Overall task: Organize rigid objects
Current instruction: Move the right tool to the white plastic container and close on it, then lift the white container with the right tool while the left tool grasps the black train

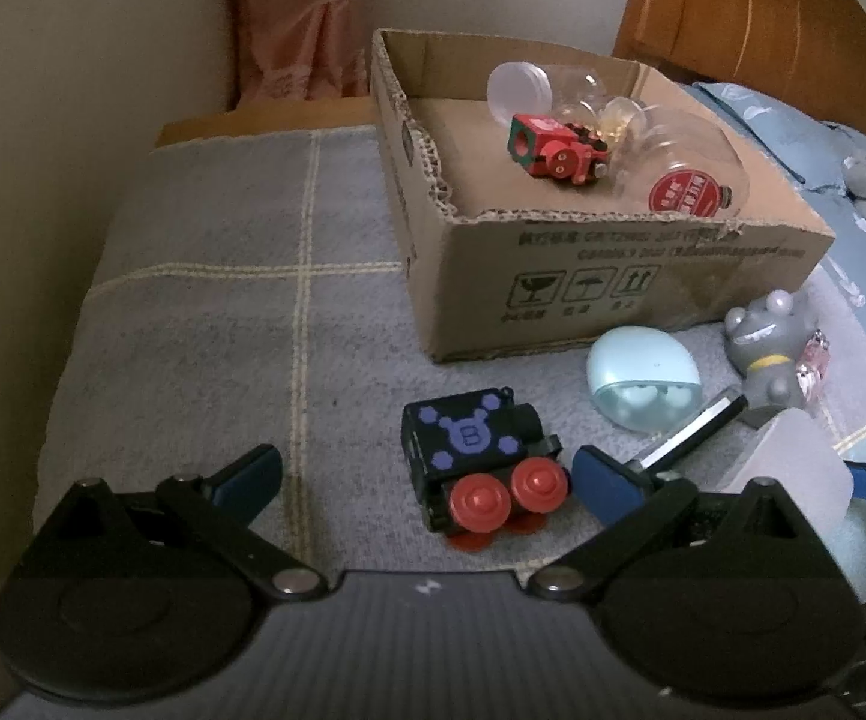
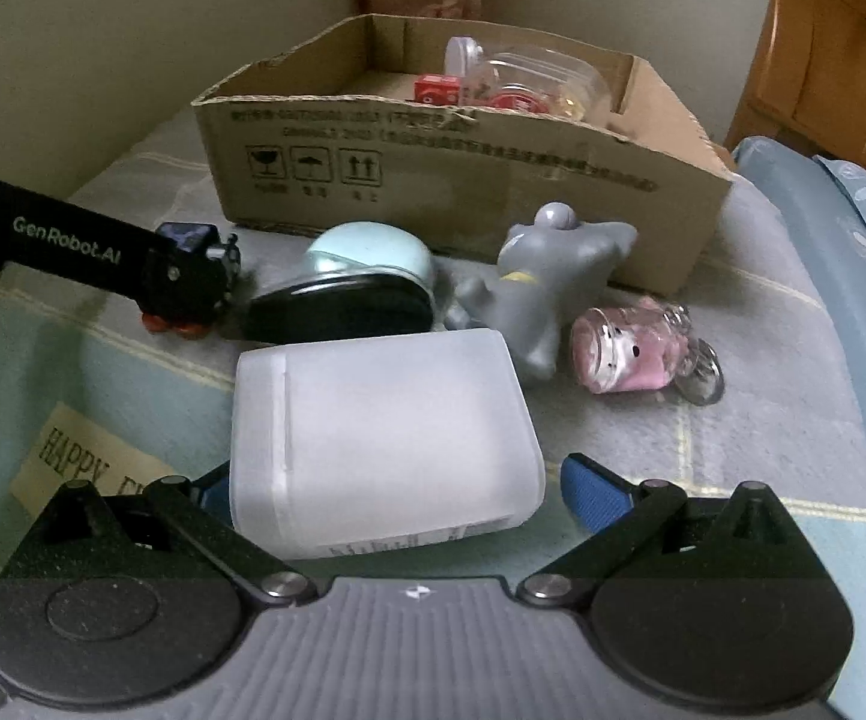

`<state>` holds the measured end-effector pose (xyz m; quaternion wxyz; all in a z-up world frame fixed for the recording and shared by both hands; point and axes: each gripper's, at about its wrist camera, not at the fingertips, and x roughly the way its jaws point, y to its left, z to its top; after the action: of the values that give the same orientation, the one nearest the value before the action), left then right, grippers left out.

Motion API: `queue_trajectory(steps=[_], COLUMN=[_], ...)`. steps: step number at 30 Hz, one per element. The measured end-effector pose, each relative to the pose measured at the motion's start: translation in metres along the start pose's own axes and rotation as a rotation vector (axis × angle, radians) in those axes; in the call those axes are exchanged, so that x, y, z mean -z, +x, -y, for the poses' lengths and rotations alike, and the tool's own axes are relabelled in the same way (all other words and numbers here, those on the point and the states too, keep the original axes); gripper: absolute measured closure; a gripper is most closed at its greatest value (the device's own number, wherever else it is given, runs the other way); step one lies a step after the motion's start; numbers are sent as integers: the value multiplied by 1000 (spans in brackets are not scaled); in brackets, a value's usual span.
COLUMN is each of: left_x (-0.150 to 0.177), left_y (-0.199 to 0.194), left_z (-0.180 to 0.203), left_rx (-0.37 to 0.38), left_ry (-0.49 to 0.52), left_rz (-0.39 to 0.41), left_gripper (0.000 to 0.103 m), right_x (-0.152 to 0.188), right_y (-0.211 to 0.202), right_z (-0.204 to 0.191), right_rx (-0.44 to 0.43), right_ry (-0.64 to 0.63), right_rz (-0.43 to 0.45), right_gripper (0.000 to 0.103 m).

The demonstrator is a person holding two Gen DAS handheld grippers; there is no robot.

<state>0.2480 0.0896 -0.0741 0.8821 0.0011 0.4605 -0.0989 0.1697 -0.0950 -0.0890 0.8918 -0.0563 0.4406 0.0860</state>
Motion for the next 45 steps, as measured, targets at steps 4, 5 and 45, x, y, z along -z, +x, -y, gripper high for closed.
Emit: queue_trajectory(steps=[4,5,45], left_x=[-4,-5,28], left_y=[-13,-18,-12], left_z=[2,3,2], left_rx=[-1,0,-72], left_ry=[-3,-5,-145], left_rz=[3,8,94], left_gripper=[1,1,47], right_x=[0,1,7], right_y=[2,1,-3], right_z=[3,2,1], right_rx=[-5,-5,-81], right_ry=[-9,-11,-169], right_rz=[3,4,95], right_gripper=[0,0,0])
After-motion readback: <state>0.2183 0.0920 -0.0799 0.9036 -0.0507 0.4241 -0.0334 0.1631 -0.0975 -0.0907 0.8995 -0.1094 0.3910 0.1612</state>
